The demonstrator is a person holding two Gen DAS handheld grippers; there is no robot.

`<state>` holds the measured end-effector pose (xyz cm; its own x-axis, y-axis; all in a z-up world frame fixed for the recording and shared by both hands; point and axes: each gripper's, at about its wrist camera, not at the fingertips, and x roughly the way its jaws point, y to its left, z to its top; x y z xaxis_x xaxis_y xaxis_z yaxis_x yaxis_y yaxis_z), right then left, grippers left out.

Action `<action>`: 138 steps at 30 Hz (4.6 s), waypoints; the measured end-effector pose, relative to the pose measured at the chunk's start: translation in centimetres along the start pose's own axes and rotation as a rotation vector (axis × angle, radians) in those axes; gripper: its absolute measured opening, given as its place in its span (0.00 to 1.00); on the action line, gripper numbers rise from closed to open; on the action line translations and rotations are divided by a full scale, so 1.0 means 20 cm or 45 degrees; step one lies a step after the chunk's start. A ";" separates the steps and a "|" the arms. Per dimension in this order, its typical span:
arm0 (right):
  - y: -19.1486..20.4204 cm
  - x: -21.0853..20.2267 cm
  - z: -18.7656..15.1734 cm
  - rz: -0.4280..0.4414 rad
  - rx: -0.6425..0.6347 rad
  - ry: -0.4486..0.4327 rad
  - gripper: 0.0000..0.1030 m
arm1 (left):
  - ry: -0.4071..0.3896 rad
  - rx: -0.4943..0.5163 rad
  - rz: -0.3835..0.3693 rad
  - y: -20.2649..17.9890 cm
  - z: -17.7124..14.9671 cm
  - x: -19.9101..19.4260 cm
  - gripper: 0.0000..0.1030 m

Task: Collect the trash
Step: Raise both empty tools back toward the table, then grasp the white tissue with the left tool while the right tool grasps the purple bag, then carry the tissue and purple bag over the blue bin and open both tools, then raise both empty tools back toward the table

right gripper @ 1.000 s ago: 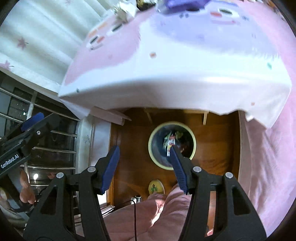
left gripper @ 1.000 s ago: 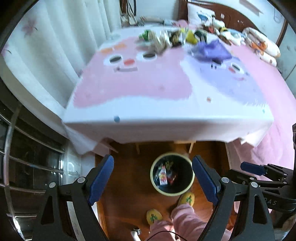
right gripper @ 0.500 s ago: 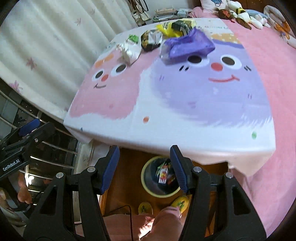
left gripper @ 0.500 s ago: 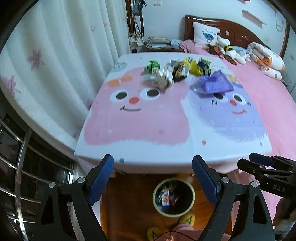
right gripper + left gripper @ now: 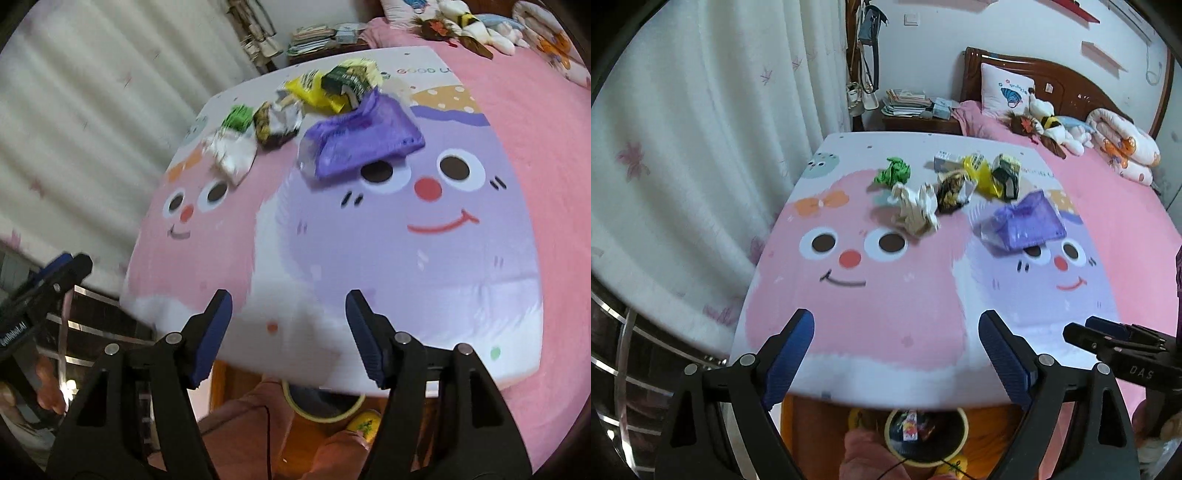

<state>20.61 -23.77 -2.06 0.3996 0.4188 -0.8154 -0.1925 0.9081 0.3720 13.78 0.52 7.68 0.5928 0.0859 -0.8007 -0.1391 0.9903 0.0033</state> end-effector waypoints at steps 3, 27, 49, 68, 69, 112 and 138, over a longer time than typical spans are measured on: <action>-0.01 0.04 0.13 -0.021 0.078 -0.045 0.67 | 0.020 0.004 -0.047 0.05 0.14 0.14 0.91; -0.33 0.76 0.77 -0.343 0.817 -0.073 0.78 | 0.461 0.108 -0.364 0.06 0.87 1.46 0.94; -0.26 0.80 0.71 -0.402 0.698 -0.023 0.19 | 0.555 0.106 -0.406 0.03 0.85 1.66 0.30; 0.04 0.16 0.17 0.060 0.122 0.021 0.14 | 0.193 0.011 -0.245 0.00 0.34 0.61 0.29; 0.06 0.10 0.11 0.077 0.072 0.021 0.14 | 0.173 -0.002 -0.233 -0.02 0.27 0.54 0.29; -0.61 1.63 -1.81 0.005 0.320 0.572 0.21 | 0.640 0.160 -0.218 -0.30 -1.93 1.49 0.40; -0.41 1.08 -1.57 -0.012 0.361 0.541 0.61 | 0.580 0.100 -0.215 -0.17 -1.62 1.11 0.84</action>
<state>2.77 -22.33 -36.65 -0.0114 0.4238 -0.9057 0.0837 0.9030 0.4215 1.74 -4.55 -29.41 0.1920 -0.1155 -0.9746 -0.0003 0.9931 -0.1177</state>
